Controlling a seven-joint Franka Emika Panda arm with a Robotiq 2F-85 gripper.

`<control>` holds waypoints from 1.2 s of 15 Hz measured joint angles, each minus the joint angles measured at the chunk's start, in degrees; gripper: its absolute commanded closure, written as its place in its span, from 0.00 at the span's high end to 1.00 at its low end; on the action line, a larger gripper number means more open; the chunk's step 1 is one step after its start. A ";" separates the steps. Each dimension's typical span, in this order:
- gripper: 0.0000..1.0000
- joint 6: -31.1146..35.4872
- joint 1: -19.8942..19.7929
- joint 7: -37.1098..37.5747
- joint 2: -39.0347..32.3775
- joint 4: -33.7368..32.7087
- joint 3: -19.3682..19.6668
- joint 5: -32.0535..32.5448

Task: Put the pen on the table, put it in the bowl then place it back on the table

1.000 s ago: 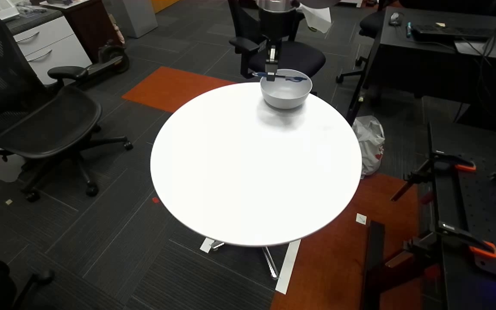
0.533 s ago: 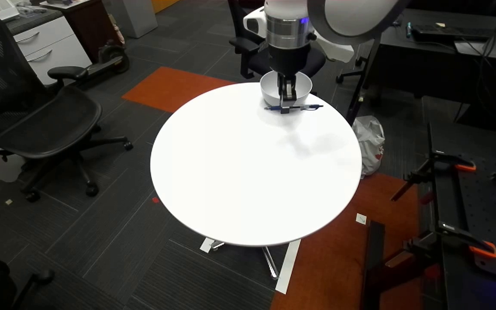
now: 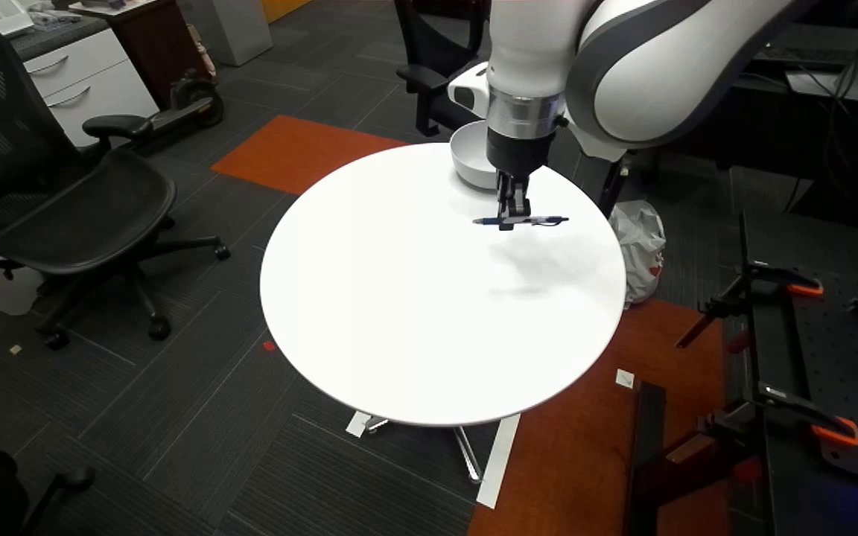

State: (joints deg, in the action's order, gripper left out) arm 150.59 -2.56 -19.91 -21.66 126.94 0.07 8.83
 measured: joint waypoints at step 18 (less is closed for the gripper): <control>1.00 1.19 -4.14 -3.48 -2.32 -1.94 -0.01 -0.09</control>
State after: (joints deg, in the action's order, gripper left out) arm 151.78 -6.70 -23.39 -23.98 124.99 0.06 8.73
